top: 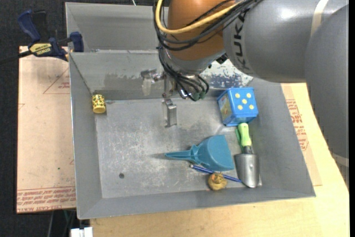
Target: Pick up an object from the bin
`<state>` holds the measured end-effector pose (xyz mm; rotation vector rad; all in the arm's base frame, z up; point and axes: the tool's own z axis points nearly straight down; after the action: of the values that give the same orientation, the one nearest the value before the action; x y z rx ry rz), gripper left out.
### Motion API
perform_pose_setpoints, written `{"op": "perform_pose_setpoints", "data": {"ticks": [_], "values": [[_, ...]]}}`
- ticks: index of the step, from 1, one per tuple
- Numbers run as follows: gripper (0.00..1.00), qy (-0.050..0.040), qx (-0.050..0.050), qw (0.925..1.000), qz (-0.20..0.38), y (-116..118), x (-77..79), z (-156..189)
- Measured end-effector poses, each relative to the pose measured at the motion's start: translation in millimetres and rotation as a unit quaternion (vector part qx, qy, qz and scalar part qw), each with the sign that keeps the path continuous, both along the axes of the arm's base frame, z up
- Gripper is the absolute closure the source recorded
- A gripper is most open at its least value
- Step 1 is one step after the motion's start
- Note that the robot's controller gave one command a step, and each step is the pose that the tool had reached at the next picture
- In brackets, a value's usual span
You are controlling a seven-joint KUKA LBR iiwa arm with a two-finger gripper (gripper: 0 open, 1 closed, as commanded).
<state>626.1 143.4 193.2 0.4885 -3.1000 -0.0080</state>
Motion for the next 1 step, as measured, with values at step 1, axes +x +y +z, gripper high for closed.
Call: {"op": "perform_pose_setpoints", "data": {"ticks": [1], "values": [[0.0, 0.0003, 0.001, 0.9987, -0.051, -5.6, -8.1, -21.9]]}}
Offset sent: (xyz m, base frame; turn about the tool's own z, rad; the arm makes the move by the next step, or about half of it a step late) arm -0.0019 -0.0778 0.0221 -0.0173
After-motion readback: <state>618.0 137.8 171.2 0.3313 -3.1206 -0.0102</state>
